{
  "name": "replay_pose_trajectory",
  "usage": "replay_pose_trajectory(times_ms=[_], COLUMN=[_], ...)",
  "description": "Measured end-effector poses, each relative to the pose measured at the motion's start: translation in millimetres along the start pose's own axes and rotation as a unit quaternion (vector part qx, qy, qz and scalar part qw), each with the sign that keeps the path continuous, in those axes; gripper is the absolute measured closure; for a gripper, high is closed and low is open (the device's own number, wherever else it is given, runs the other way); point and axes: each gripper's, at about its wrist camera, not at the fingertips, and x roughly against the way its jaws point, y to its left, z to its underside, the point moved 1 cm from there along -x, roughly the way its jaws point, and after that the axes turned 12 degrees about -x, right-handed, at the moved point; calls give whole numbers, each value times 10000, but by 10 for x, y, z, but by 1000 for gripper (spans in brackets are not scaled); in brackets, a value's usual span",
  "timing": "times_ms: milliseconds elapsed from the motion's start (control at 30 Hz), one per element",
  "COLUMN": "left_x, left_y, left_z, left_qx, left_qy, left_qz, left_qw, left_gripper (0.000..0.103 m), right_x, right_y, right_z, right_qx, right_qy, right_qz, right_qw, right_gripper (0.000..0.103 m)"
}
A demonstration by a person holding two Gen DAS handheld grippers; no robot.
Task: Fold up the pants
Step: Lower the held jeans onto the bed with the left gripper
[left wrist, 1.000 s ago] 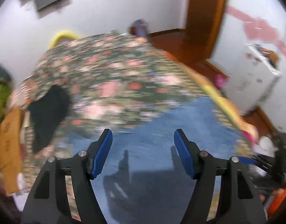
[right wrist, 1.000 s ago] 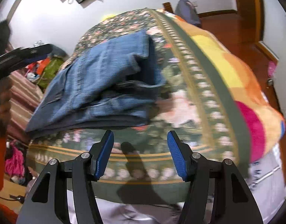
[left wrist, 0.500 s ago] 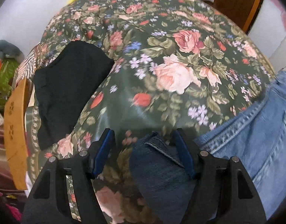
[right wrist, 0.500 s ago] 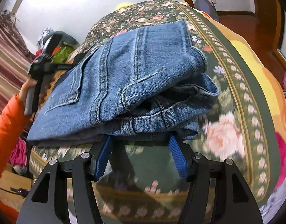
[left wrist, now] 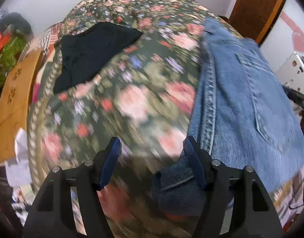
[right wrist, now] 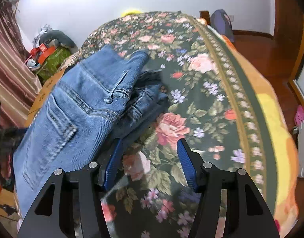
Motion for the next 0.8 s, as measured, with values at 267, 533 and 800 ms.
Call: replay_pose_trajectory(times_ms=[267, 533, 800], left_x=[365, 528, 81], left_y=[-576, -899, -939], left_z=[166, -199, -104], left_qx=[7, -211, -117], left_qy=[-323, -770, -336], left_qz=[109, 343, 36], left_qw=[9994, 9962, 9994], left_gripper=[42, 74, 95], right_x=[566, 455, 356], right_y=[48, 209, 219], right_z=[206, 582, 724], right_qx=[135, 215, 461], right_qy=[-177, 139, 62], right_qz=[-249, -717, -539], right_qw=[9994, 9971, 9975], right_gripper=[49, 65, 89])
